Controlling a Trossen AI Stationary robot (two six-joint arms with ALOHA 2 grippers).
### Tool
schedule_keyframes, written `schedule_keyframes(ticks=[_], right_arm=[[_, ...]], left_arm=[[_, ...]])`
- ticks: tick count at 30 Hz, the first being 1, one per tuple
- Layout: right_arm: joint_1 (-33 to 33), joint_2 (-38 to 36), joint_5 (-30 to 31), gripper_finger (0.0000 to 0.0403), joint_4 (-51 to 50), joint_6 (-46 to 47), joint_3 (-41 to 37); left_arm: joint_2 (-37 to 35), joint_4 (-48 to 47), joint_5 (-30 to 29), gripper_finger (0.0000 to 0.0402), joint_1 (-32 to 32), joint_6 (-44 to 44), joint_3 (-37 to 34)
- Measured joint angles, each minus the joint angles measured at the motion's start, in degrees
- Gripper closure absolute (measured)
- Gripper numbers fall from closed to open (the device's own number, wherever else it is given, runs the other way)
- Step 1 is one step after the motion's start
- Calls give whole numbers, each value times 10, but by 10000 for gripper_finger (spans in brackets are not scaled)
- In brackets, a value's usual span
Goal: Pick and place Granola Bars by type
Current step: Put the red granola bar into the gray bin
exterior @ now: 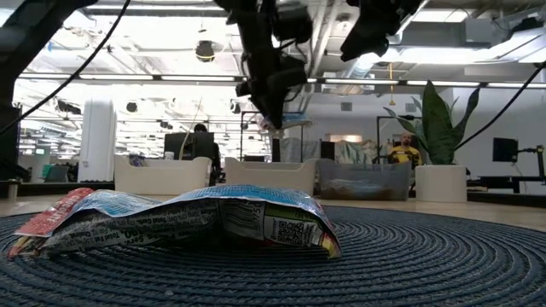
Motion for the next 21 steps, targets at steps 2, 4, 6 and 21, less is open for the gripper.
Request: schedule_keyframes(ticks=[2,4,6,21], right_arm=[[-6,0,1,280,0,4,0],[-10,0,1,280,0,6,0],[-10,0,1,280,2,10,0],[-13,0,49,280,42,20,0]], left_arm=[[0,11,9,362,25,2,0],[0,19,5,360,47,3,0],[0,21,-8,357,65,-4,0],[0,18,34,222,105,-17,0]])
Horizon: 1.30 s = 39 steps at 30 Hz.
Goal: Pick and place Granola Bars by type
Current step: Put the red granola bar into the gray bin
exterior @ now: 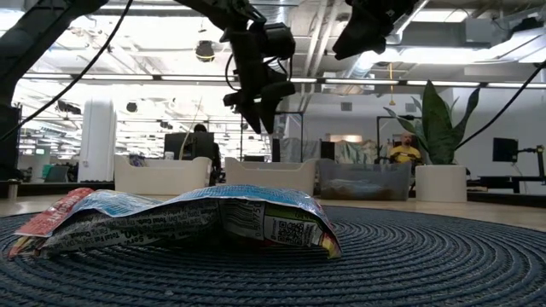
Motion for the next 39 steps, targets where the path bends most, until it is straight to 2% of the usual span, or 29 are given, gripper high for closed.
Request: schedule_keyframes(ticks=[4,7,14,19,22,25,30,33,39], right_arm=[[0,0,9,280,-2,0,0],[0,0,7,280,-4,-2,0],[0,0,-97,280,-38,-20,0],[0,0,-176,280,-71,-32,0],[0,0,-211,280,-93,-43,0],[0,0,-253,280,-111,-61,0],[0,0,-334,280,-116,-75,0],[0,0,-346,280,-116,-75,0],[0,0,-351,280,-118,-75,0]], left_arm=[[0,-1,-2,193,-3,1,0],[0,-2,5,187,-11,7,0],[0,-48,124,195,-56,55,0],[0,-74,226,200,-121,63,0],[0,-78,260,201,-173,62,0],[0,-78,260,201,-229,59,0],[0,-77,219,201,-311,55,0],[1,-70,200,201,-346,39,-2],[1,-27,201,201,-396,-28,-41]])
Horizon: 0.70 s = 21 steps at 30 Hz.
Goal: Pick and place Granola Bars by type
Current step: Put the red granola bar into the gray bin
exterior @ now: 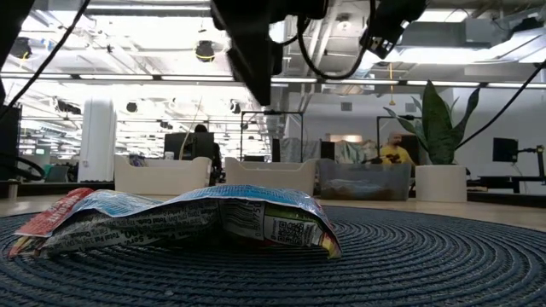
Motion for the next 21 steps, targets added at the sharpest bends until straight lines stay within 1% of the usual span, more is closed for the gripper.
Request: schedule_keyframes(ticks=[5,8,12,15,18,21], right_arm=[[1,0,0,280,-4,0,0],[1,0,0,280,-5,-4,0],[1,0,0,280,-5,-4,0],[1,0,0,280,-5,-4,0],[1,0,0,280,-5,-4,0],[1,0,1,280,-5,-1,0]], left_arm=[[1,55,9,201,-44,-58,-35],[1,65,8,201,-73,-68,-40],[1,89,-22,201,-114,-84,-47],[1,98,-32,201,-141,-103,-57],[0,136,-43,201,-158,-129,-92],[1,153,-52,201,-165,-161,-119]])
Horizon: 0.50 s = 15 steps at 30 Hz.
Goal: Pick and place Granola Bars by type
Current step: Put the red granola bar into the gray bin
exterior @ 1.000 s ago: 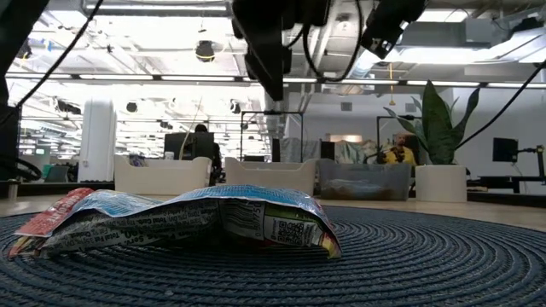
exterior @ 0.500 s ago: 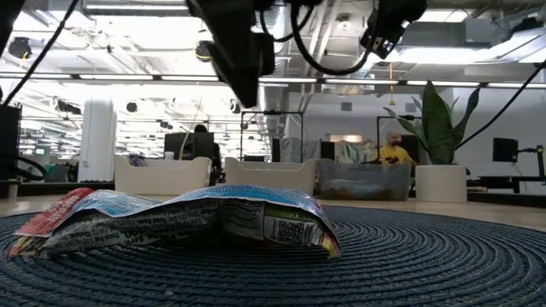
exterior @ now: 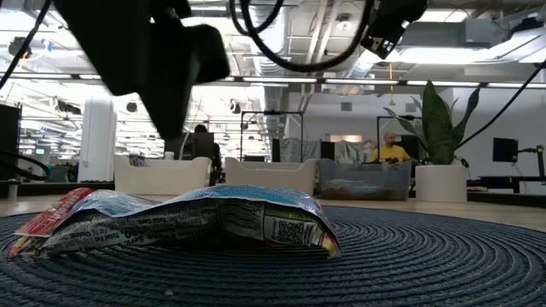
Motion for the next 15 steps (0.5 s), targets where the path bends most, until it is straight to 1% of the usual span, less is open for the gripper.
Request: schedule_keyframes(ticks=[2,7,11,15], right_arm=[[0,0,0,280,0,1,0],[0,0,0,280,0,5,0],[0,0,0,280,-2,6,0],[0,0,0,280,-5,6,0]], left_arm=[[-1,42,-1,201,-2,-9,-23],[-1,89,-11,201,-5,-22,-72],[-1,96,-40,201,-5,-31,-99],[6,114,-37,201,-5,-32,-106]])
